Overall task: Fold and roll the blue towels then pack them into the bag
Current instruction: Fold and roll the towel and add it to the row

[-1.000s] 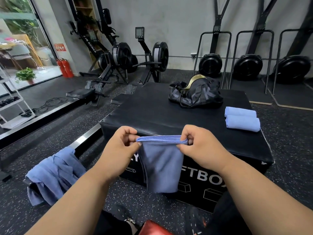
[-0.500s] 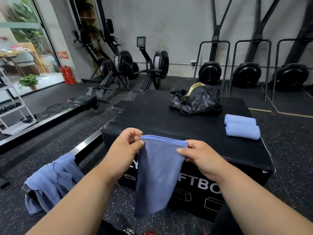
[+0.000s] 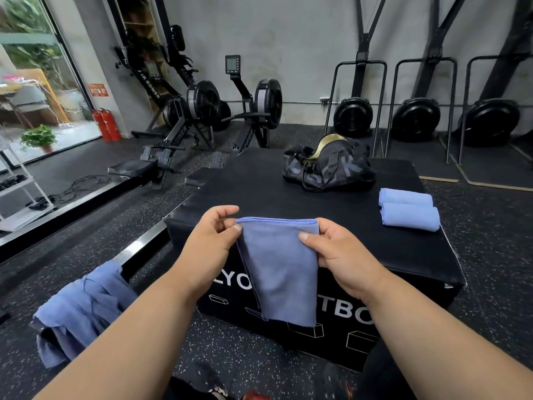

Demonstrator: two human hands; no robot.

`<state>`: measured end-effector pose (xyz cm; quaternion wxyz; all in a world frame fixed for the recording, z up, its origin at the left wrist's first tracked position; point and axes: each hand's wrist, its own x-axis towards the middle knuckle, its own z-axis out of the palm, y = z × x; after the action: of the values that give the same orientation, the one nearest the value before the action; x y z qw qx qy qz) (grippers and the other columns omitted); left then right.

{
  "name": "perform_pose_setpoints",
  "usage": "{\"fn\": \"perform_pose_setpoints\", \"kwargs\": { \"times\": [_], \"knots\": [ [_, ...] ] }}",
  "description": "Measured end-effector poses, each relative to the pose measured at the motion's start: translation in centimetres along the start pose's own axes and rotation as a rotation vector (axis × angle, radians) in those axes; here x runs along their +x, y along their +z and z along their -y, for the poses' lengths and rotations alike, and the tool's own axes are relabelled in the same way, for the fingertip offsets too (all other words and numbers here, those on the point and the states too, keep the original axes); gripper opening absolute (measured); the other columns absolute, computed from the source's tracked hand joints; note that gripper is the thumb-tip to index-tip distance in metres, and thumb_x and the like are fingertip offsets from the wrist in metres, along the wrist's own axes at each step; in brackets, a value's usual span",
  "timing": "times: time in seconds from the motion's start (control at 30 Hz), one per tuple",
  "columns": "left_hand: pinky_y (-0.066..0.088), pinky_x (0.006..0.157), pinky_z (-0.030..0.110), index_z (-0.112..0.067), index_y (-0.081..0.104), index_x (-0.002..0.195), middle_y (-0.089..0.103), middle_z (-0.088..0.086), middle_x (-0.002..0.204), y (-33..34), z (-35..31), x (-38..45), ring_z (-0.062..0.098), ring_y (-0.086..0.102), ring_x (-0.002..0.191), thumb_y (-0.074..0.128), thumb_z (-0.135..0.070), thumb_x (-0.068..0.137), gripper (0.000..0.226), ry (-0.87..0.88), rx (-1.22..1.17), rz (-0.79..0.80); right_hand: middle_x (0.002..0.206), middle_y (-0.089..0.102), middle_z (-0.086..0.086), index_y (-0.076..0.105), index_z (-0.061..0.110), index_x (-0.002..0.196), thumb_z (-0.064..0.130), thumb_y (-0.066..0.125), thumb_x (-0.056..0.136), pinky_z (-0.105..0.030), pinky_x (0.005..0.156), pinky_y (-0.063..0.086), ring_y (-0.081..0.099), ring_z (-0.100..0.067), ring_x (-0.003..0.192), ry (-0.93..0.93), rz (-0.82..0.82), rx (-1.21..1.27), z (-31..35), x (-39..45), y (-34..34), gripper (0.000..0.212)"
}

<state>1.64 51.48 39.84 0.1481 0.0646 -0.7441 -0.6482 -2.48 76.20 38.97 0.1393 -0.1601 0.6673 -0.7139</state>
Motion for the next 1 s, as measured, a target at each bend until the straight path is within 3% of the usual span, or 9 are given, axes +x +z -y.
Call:
{"fn": "perform_pose_setpoints", "kwargs": {
  "times": [0.1,0.27,0.4,0.5,0.63,0.77,0.9,1.0],
  "knots": [
    [0.048,0.093,0.034,-0.031,0.065,0.125,0.063,-0.014,0.084,0.5,0.6,1.2,0.006,0.059,0.083,0.06,-0.006,0.102,0.034,-0.022,0.02,0.018,0.121,0.074,-0.021,0.06,-0.006,0.124,0.01,0.06,0.105,-0.045,0.095,0.054,0.071,-0.026,0.107,0.003,0.002,-0.022,0.1,0.5,-0.2,0.025],
    [0.047,0.094,0.031,-0.024,0.069,0.126,0.061,-0.003,0.089,1.1,0.6,3.0,0.011,0.059,0.088,0.073,-0.005,0.096,0.036,-0.055,0.034,0.24,0.118,0.075,-0.019,0.065,0.0,0.12,0.011,0.06,0.105,-0.052,0.101,0.055,0.072,-0.034,0.113,0.014,-0.013,-0.035,0.4,1.6,-1.0,0.02],
    [0.051,0.096,0.037,-0.019,0.074,0.124,0.069,0.004,0.098,0.4,0.8,4.5,0.015,0.062,0.093,0.08,-0.017,0.082,0.042,-0.12,0.115,0.414,0.113,0.077,-0.016,0.068,0.006,0.111,0.016,0.063,0.104,-0.045,0.089,0.055,0.071,-0.024,0.097,0.035,-0.019,-0.053,0.2,2.7,-2.3,0.014],
    [0.053,0.085,0.027,-0.015,0.079,0.116,0.077,0.005,0.103,0.3,0.5,5.9,0.014,0.068,0.089,0.075,-0.006,0.091,0.026,-0.214,0.216,0.495,0.113,0.073,-0.026,0.068,0.006,0.108,0.021,0.066,0.102,-0.044,0.084,0.051,0.068,-0.024,0.09,0.094,-0.019,-0.07,-0.4,3.9,-3.2,0.016],
    [0.053,0.08,0.029,-0.013,0.081,0.091,0.08,0.001,0.088,1.4,-1.0,10.0,0.011,0.068,0.077,0.074,-0.003,0.091,0.012,-0.18,0.471,0.418,0.096,0.076,-0.017,0.069,0.006,0.105,0.018,0.066,0.102,-0.036,0.074,0.051,0.066,-0.021,0.082,0.132,-0.064,-0.102,0.6,7.1,-3.7,0.014],
    [0.051,0.077,0.027,-0.021,0.082,0.088,0.079,-0.009,0.082,3.2,-5.8,16.3,0.003,0.063,0.071,0.074,-0.011,0.091,0.014,0.03,0.588,0.284,0.098,0.079,-0.012,0.072,0.009,0.102,0.015,0.066,0.1,-0.039,0.077,0.054,0.069,-0.019,0.083,-0.009,-0.199,-0.101,5.2,12.4,-5.0,0.009],
    [0.053,0.074,0.03,-0.025,0.081,0.094,0.076,-0.009,0.079,5.4,-12.8,20.7,0.007,0.06,0.067,0.069,-0.013,0.094,0.017,0.265,0.466,0.096,0.083,0.074,-0.001,0.068,0.014,0.1,0.013,0.066,0.102,-0.031,0.068,0.055,0.067,-0.013,0.075,-0.285,-0.298,-0.069,12.3,16.1,-6.2,0.003],
    [0.056,0.072,0.037,-0.027,0.081,0.095,0.079,-0.002,0.082,5.8,-16.2,21.5,0.015,0.061,0.067,0.064,-0.011,0.093,0.024,0.362,0.304,0.04,0.087,0.074,-0.001,0.069,0.015,0.102,0.012,0.069,0.1,-0.035,0.081,0.055,0.067,-0.014,0.084,-0.439,-0.289,-0.064,15.3,16.7,-6.5,0.003]
  ]
}}
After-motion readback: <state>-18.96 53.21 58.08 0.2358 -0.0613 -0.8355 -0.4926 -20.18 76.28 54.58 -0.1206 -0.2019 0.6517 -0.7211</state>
